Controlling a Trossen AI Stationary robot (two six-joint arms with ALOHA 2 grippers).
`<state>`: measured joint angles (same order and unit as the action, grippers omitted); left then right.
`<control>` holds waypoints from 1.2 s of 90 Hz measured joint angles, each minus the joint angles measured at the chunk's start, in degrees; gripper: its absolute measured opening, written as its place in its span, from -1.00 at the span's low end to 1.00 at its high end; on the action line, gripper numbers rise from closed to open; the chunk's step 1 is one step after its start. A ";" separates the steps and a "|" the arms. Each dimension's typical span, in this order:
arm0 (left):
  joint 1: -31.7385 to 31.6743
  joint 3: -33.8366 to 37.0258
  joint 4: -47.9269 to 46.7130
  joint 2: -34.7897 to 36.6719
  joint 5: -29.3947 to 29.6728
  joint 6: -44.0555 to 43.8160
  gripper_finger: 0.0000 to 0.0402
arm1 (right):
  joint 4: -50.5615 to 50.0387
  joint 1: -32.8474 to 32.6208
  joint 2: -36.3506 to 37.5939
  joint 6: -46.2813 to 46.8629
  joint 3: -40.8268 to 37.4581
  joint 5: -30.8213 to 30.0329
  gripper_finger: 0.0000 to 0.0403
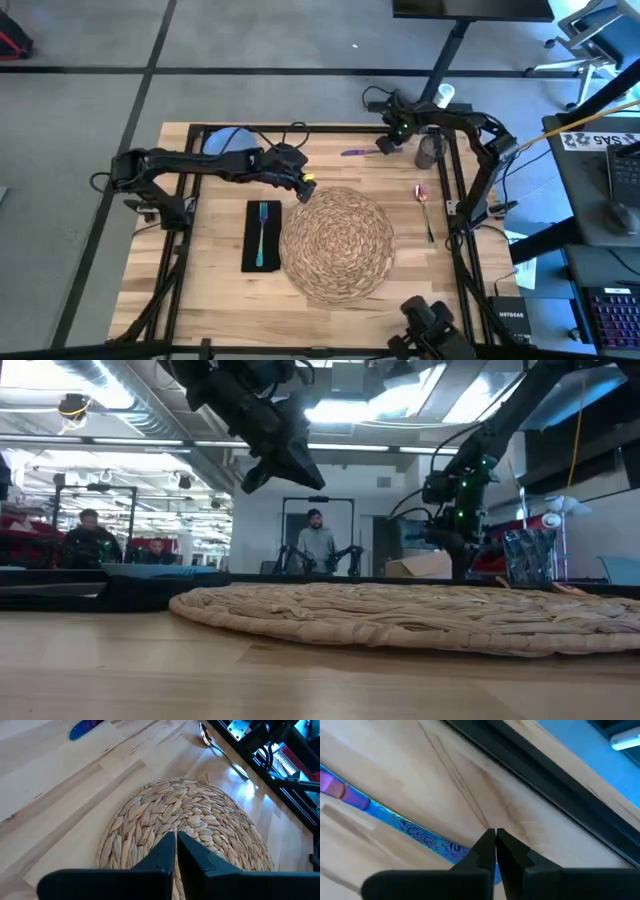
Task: Set table place
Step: Put the blue table knife on top of the brown placemat
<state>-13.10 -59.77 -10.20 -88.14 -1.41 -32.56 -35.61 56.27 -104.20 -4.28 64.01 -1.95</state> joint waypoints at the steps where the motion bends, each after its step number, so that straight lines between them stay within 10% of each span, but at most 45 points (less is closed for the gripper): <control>1: 0.00 0.00 0.00 0.00 0.00 0.00 -1.00 | -0.13 0.00 -0.13 -0.15 0.00 0.10 -1.00; 108: 0.04 0.00 -1.68 0.00 0.04 0.41 -1.00 | -11.80 -17.21 -3.89 5.97 0.00 9.90 -1.00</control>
<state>-13.06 -59.77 -11.88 -88.14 -1.37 -32.15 -47.41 39.06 -108.09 1.69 64.01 7.94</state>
